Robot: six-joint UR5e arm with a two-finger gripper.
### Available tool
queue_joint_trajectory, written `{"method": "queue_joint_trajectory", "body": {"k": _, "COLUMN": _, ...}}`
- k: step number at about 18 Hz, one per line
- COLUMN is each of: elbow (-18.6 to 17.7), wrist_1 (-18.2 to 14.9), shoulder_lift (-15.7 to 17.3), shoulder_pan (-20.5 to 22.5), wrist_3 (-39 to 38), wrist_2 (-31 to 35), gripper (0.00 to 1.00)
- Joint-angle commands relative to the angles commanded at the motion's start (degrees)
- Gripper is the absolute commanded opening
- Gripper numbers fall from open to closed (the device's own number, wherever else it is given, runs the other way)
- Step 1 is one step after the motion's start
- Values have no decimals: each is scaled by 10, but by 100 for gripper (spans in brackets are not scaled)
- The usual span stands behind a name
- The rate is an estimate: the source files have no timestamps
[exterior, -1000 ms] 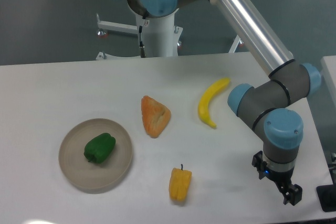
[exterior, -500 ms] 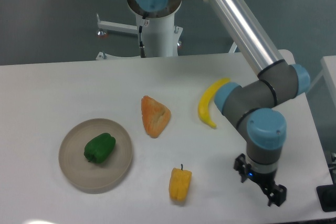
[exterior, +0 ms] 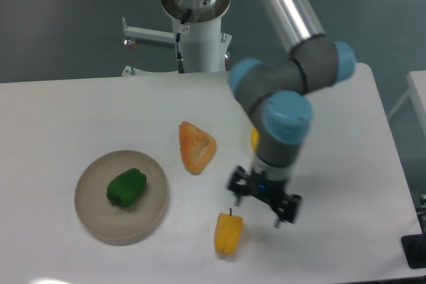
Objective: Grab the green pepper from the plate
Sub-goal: 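Move the open gripper across the table toward the green pepper on the plate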
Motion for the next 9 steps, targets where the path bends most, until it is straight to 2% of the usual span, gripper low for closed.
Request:
{"method": "queue_joint_trajectory", "body": {"k": 3, "elbow": -45, "wrist_1": 2, "shoulder_lift": 31, "shoulder_pan": -18, "wrist_3": -19, "wrist_2": -12, "gripper": 100}}
{"method": "queue_joint_trajectory", "body": {"k": 6, "elbow": -69, "wrist_1": 2, "shoulder_lift": 35, "shoulder_pan": -31, "wrist_3": -41, "wrist_2": -50, "gripper": 100}}
{"method": "queue_joint_trajectory", "body": {"k": 9, "elbow": -95, "wrist_1": 11, "shoulder_lift": 42, "shoulder_pan": -48, "wrist_3": -43, "wrist_2": -56, "gripper": 100}}
